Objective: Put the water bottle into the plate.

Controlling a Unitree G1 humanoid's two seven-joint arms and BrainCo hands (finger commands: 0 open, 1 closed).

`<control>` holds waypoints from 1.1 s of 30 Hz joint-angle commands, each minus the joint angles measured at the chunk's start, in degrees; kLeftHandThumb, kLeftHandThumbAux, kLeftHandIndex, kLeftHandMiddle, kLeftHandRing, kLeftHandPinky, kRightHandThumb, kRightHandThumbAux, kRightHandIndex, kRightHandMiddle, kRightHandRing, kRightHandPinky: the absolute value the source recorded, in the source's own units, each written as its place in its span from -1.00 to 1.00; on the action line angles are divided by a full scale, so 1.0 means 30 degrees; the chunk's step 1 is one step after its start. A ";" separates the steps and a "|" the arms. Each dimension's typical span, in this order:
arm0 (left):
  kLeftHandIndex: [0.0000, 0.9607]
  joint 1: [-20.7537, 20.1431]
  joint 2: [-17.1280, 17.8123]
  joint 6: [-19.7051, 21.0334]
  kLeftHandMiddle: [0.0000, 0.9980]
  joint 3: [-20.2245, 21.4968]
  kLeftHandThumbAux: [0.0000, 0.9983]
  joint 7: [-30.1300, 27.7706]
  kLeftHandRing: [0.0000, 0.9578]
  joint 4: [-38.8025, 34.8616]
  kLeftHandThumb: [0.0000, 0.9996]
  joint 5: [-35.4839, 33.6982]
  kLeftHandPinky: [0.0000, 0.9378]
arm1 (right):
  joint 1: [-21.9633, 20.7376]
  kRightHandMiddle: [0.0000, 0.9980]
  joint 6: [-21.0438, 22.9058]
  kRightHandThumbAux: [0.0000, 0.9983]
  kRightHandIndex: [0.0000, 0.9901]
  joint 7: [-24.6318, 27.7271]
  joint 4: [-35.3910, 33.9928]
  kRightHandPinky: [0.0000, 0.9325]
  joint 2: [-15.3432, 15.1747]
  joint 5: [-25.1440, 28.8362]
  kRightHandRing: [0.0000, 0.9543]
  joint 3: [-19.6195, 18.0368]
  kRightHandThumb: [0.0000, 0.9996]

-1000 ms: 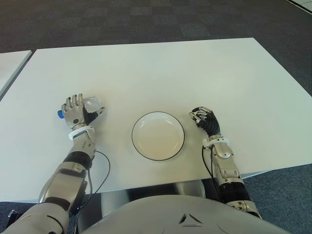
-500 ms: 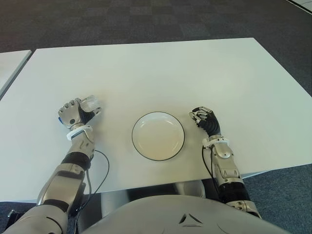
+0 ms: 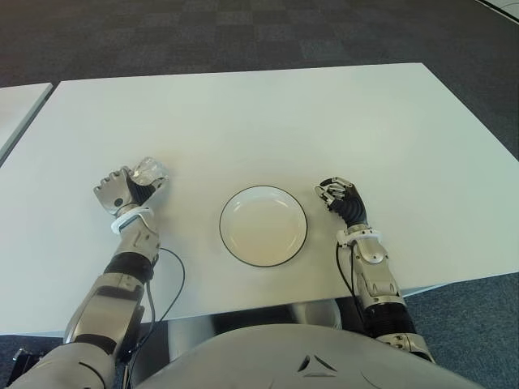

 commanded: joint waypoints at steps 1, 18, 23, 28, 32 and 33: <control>-0.12 0.1826 -0.1039 0.0700 0.07 -0.0112 0.32 -0.1857 0.59 -0.0230 0.71 -0.1111 0.63 | 0.0438 0.51 0.0842 0.46 -0.12 0.0121 0.0282 0.58 0.0012 0.0099 0.56 0.0052 0.40; -0.13 0.2594 -0.0880 0.0555 0.06 0.0004 0.32 -0.1961 0.59 -0.1723 0.71 -0.1067 0.61 | 0.0600 0.51 0.0816 0.46 -0.12 0.0069 0.0058 0.61 0.0024 0.0056 0.57 0.0067 0.40; -0.14 0.2710 -0.0789 0.0346 0.06 -0.0047 0.33 -0.2181 0.62 -0.1861 0.71 -0.1040 0.64 | 0.0640 0.51 0.0849 0.46 -0.12 0.0098 -0.0012 0.60 0.0030 0.0102 0.57 0.0052 0.40; -0.15 0.2804 -0.0667 0.0080 0.05 -0.0114 0.33 -0.2476 0.64 -0.1987 0.70 -0.1005 0.64 | 0.0650 0.52 0.0810 0.46 -0.12 0.0058 0.0000 0.61 0.0033 0.0079 0.57 0.0043 0.40; -0.15 0.2939 -0.0600 -0.0088 0.05 -0.0138 0.33 -0.2658 0.66 -0.2258 0.70 -0.0965 0.65 | 0.0649 0.51 0.0772 0.46 -0.12 0.0025 0.0023 0.60 0.0037 0.0053 0.57 0.0045 0.40; -0.15 0.2965 -0.0592 -0.0112 0.05 -0.0137 0.33 -0.2691 0.66 -0.2310 0.70 -0.0955 0.66 | 0.0649 0.51 0.0767 0.46 -0.12 0.0020 0.0026 0.60 0.0038 0.0050 0.56 0.0046 0.40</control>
